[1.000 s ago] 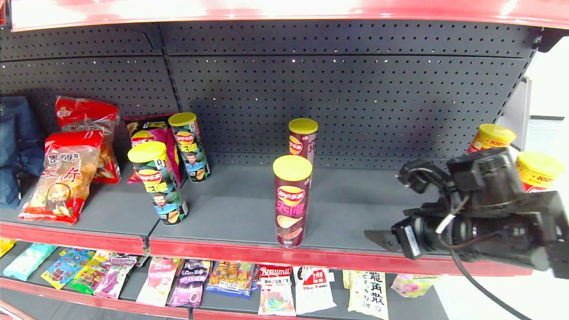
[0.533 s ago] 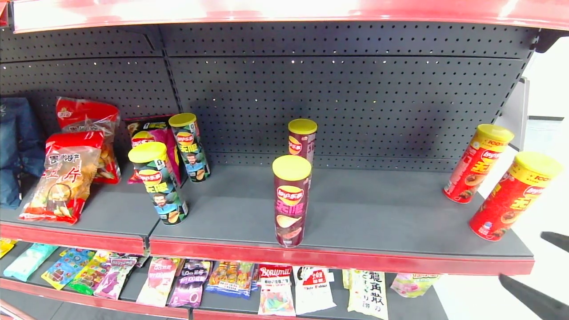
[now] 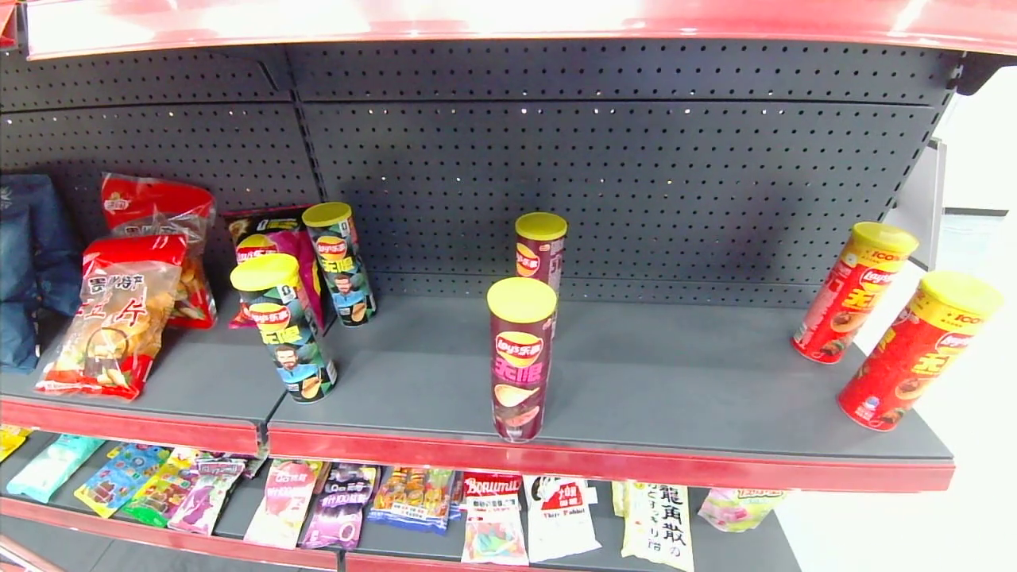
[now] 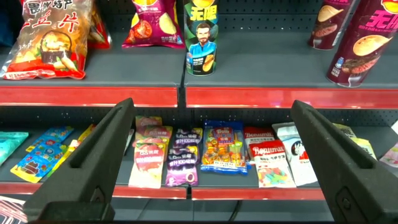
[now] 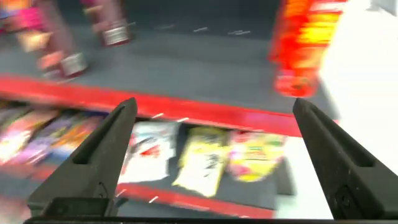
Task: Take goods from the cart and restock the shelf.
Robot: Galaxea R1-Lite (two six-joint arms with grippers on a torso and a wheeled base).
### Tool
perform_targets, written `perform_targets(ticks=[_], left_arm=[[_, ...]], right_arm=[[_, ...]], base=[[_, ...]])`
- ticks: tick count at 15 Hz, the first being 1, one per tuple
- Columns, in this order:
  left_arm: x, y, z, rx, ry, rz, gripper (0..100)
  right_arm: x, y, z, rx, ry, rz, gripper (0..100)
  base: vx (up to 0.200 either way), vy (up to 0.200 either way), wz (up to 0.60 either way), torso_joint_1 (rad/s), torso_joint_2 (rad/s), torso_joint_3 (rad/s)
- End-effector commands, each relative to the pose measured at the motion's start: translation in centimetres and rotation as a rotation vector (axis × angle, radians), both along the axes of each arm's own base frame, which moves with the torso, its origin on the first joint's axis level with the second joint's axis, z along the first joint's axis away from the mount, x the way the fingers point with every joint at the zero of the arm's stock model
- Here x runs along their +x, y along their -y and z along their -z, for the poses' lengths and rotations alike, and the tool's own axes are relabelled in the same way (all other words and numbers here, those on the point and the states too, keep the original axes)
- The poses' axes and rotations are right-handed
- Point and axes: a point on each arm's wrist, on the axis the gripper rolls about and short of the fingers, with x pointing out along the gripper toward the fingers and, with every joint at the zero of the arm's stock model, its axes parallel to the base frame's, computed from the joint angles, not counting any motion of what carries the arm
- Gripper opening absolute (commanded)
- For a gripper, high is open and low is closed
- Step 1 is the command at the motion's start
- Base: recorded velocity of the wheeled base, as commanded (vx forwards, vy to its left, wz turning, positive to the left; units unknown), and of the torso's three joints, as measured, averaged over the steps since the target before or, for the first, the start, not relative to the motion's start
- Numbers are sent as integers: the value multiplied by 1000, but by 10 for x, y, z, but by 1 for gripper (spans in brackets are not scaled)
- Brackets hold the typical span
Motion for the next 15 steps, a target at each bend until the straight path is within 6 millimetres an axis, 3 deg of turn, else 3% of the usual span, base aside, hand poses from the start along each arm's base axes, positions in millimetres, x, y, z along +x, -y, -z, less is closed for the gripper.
perform_targets(ticks=[1, 3, 5, 6, 7, 11, 15], left_arm=[[0, 0, 0, -1, -1, 0, 100], [0, 0, 0, 1, -1, 0, 100], [0, 0, 0, 1, -1, 0, 100], [0, 0, 0, -1, -1, 0, 100], [0, 0, 0, -1, -1, 0, 100], [0, 0, 0, 1, -1, 0, 100], [0, 0, 0, 1, -1, 0, 100]], right_arm=[[-3, 1, 3, -3, 38, 51, 100], [-3, 5, 3, 2, 39, 218, 100], [-3, 3, 3, -26, 40, 162, 100], [-3, 0, 3, -77, 44, 3, 100], [-4, -1, 3, -61, 38, -38, 100], [-3, 5, 0, 19, 74, 225, 100], [-3, 2, -1, -25, 87, 99, 100]], base=[[0, 0, 0, 0, 0, 0], [0, 0, 0, 0, 0, 0], [0, 0, 0, 0, 0, 0], [0, 0, 0, 0, 0, 0], [0, 0, 0, 0, 0, 0], [0, 0, 0, 0, 0, 0], [0, 0, 0, 0, 0, 0]])
